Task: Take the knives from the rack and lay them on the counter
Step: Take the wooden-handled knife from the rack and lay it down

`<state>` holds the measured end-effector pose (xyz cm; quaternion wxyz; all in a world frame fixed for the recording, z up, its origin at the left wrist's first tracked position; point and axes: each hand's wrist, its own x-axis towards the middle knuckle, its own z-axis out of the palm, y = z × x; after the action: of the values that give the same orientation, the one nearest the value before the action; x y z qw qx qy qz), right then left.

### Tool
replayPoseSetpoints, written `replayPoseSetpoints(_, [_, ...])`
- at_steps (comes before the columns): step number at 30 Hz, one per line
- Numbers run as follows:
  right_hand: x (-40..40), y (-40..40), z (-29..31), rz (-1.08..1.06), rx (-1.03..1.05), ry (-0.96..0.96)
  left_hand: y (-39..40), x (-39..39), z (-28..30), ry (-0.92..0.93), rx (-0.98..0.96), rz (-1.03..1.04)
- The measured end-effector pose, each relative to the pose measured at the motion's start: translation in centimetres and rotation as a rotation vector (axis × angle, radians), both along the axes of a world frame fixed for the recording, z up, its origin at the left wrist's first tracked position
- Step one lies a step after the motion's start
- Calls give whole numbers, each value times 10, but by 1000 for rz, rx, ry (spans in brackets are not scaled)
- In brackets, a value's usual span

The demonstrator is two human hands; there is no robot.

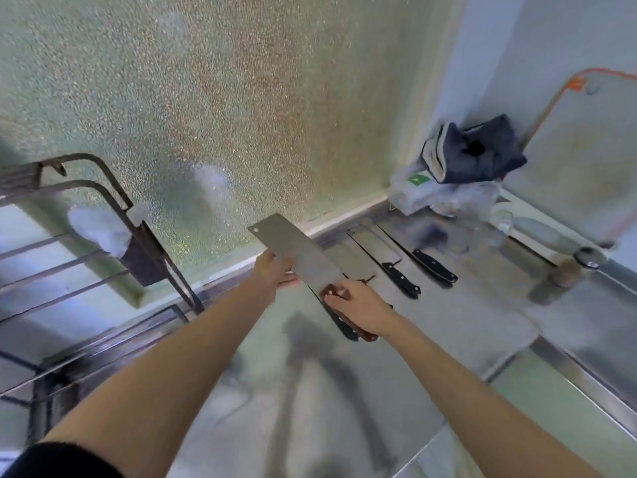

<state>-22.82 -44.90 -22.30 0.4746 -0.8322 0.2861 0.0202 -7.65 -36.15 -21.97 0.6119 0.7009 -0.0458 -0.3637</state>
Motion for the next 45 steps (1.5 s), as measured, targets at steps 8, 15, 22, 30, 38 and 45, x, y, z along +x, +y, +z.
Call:
replayPoseSetpoints(8, [11,45,-92,-168,7,87,26,5,-82,-29,137,42])
replayPoseSetpoints(15, [33,70,-125,-232,-202,168,67,-5,-127,-375,314,-48])
replayPoseSetpoints(22, [47,75,-152,-202,-282,261,81,-18,-162,-337,329,-122])
replayPoseSetpoints(30, [58,69,-167,-226,-305,274,90,-9,-185,-577,653,-286])
replayPoseSetpoints(38, [65,65,-166,-230,-292,288,96,-12,-198,-601,766,-369])
replayPoseSetpoints(45, [66,70,-168,-223,-309,249,98,-13,-199,-608,752,-364])
